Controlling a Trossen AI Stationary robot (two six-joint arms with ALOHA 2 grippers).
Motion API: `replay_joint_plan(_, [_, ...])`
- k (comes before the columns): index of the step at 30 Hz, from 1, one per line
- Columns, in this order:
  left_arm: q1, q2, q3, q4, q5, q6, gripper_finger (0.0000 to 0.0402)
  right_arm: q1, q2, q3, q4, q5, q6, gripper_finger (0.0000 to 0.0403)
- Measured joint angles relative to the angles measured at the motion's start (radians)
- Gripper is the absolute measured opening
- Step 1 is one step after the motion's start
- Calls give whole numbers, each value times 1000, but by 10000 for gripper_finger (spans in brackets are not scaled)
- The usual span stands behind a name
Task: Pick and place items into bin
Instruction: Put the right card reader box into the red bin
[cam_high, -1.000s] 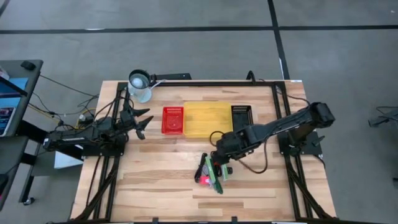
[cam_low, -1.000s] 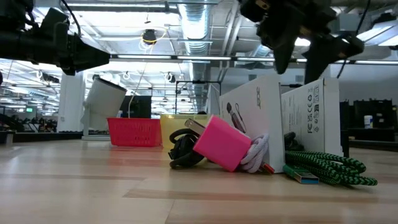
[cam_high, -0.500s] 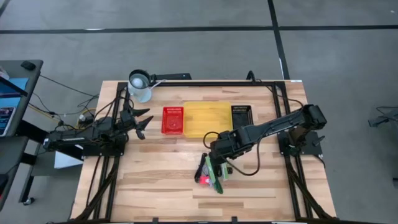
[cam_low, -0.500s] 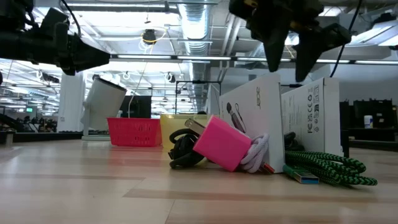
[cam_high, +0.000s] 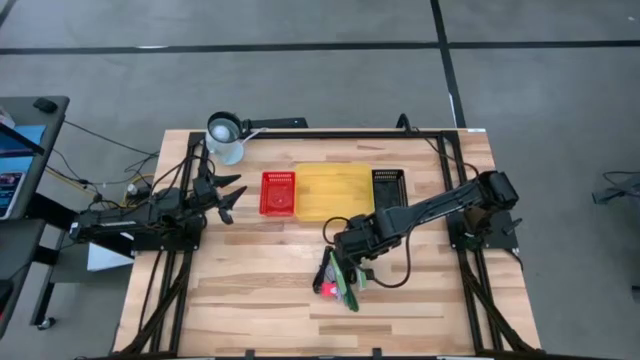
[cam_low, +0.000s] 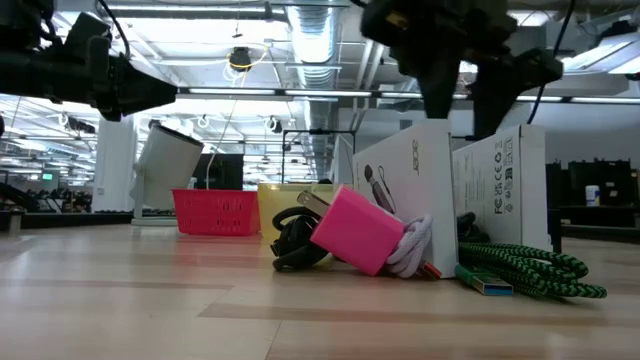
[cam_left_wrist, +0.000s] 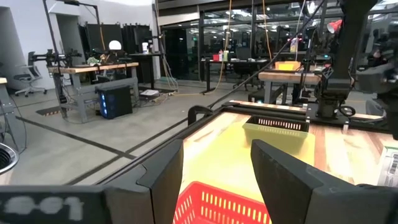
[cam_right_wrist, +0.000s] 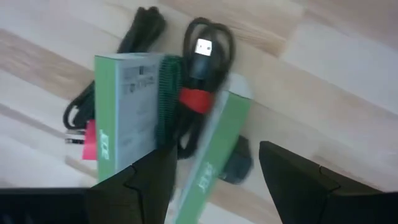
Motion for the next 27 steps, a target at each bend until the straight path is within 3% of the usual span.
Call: replay_joint_plan(27, [0, 0, 0, 0, 0, 0, 183, 18, 47, -3, 13, 10, 8, 226])
